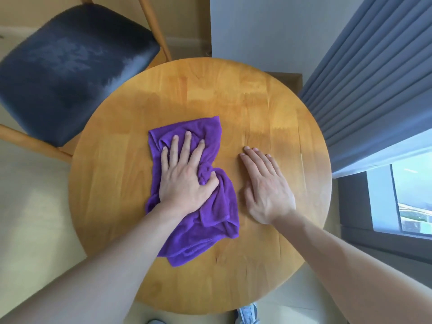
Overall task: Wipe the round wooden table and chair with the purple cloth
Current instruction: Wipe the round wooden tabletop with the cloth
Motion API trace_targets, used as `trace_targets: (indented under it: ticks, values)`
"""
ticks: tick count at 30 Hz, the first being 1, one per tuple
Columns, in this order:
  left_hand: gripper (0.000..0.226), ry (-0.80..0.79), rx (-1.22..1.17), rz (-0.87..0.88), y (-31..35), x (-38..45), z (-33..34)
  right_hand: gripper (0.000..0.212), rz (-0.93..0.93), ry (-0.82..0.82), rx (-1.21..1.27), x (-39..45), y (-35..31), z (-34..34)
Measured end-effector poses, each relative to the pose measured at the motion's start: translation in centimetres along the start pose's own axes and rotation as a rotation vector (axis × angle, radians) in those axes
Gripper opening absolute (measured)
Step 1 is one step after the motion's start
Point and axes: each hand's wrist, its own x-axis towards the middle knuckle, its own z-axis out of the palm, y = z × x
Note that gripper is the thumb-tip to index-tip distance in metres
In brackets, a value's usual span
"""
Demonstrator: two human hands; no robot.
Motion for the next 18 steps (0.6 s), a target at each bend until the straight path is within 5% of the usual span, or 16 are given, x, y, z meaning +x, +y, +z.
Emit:
trace_targets:
  ticks: [9,18]
  values:
    - [0.092,-0.025,0.092,0.035,3.9,-14.6,2.3,0.070,0.021,-0.006,0.001,0.1,-0.3,-0.2]
    - [0.092,-0.007,0.045,-0.159,7.8,-15.2,3.1,0.068,0.021,0.012,0.033,0.2,-0.1,-0.4]
